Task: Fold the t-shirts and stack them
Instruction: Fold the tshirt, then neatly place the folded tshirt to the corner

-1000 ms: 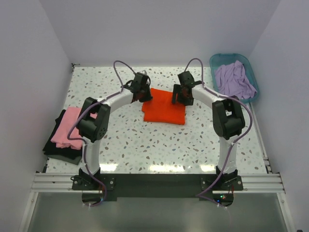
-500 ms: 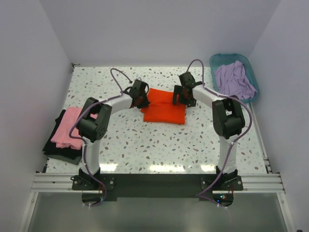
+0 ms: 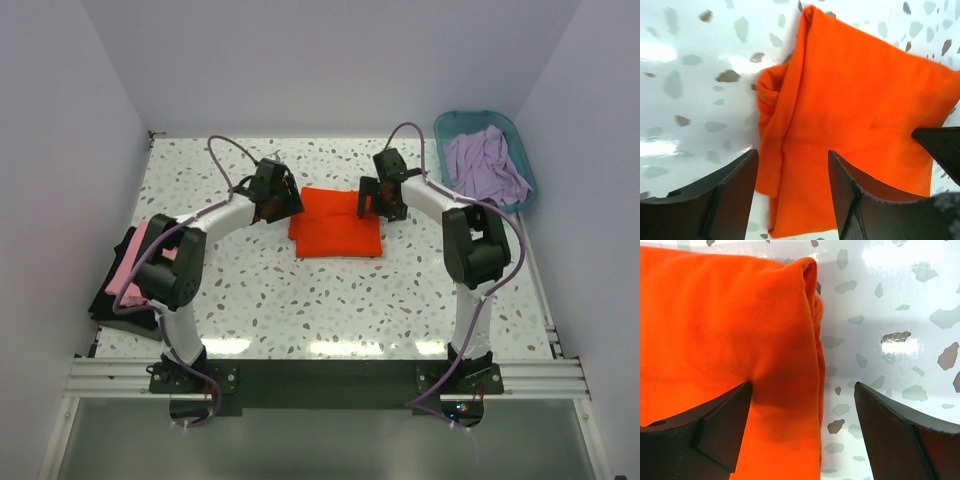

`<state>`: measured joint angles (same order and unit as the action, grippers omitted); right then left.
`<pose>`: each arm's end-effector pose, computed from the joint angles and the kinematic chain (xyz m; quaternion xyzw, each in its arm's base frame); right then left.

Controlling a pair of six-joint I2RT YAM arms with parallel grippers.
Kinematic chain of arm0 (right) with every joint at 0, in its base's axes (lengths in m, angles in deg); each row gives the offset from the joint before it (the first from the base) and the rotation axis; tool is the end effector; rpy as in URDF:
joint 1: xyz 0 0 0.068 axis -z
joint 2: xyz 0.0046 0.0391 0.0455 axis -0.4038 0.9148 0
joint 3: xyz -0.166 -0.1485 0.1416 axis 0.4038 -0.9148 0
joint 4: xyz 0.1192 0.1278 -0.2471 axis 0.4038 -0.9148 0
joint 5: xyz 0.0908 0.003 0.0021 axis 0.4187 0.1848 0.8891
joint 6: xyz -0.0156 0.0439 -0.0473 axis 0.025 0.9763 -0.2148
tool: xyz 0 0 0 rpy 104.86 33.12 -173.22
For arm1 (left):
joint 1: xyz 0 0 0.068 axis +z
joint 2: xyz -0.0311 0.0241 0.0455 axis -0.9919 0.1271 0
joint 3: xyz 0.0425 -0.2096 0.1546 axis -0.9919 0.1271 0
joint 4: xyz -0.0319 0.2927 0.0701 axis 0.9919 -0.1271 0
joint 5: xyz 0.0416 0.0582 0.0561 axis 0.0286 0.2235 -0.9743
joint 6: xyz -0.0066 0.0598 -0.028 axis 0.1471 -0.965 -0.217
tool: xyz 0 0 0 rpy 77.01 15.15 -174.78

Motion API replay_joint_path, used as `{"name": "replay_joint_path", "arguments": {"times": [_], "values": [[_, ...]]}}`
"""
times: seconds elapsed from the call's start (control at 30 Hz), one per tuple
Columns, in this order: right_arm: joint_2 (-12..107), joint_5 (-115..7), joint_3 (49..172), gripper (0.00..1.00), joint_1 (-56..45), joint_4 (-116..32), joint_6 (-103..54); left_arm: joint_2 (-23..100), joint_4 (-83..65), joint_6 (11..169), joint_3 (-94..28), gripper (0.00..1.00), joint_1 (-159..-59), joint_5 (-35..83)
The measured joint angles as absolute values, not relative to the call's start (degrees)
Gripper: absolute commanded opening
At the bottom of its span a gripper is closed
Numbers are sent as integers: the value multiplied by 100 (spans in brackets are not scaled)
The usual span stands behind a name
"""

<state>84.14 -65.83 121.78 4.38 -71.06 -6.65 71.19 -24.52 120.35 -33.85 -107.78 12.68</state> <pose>0.4532 0.1561 0.1309 0.0544 0.9654 0.0657 0.2465 0.4128 -0.1901 0.1418 -0.1491 0.9240 -0.1753 0.3054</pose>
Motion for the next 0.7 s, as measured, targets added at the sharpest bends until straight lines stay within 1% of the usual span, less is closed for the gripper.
{"name": "replay_joint_path", "arguments": {"times": [0.1,0.2,0.3,0.5,0.7], "values": [[8480,-6459,12246,87,438,-7134,-759,6769,-2494,11976,-3241,71,-10518,1303],[8672,-6349,12449,86,427,-7159,-851,6649,-2487,11823,-3184,73,-10258,1504],[8856,-6236,12705,86,400,-7185,-932,6796,-2472,11644,-3184,74,-10142,1861],[9205,-5914,13231,86,324,-7165,-1109,7412,-2360,11454,-3154,75,-10162,2512],[9413,-5628,13540,86,280,-7108,-1238,7447,-2109,11440,-3121,73,-10160,2678]]}}
